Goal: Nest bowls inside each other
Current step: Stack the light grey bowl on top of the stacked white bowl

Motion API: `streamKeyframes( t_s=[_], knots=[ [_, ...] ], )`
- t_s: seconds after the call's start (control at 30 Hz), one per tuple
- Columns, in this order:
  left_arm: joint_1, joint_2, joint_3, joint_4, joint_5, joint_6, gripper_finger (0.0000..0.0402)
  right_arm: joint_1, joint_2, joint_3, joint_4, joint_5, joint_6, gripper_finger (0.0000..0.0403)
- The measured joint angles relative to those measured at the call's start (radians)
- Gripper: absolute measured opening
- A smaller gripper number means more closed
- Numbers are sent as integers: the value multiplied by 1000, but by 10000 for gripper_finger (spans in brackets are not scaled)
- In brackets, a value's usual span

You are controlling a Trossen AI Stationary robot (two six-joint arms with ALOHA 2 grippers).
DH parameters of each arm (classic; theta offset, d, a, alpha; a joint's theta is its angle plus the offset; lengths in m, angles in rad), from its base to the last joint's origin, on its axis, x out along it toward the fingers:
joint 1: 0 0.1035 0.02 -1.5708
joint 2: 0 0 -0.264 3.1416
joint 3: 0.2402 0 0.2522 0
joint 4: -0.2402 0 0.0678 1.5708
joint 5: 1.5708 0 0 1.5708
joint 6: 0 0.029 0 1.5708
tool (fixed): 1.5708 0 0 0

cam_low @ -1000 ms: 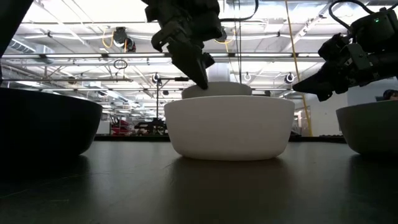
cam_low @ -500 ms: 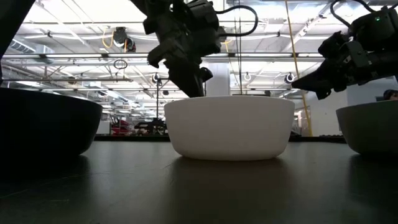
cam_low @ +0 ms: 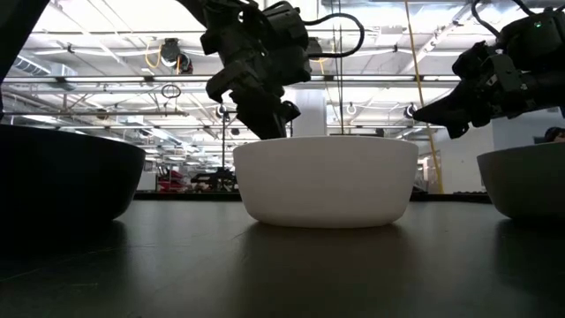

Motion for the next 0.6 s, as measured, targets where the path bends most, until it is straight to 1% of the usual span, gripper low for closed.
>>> streamKeyframes(
  t_s=[0.27,0.6],
  knots=[
    [5,2,39,-93,77,18,0,0,0,0,0,0,0,0],
    [11,2,41,-75,80,6,0,0,0,0,0,0,1,0]
  ],
)
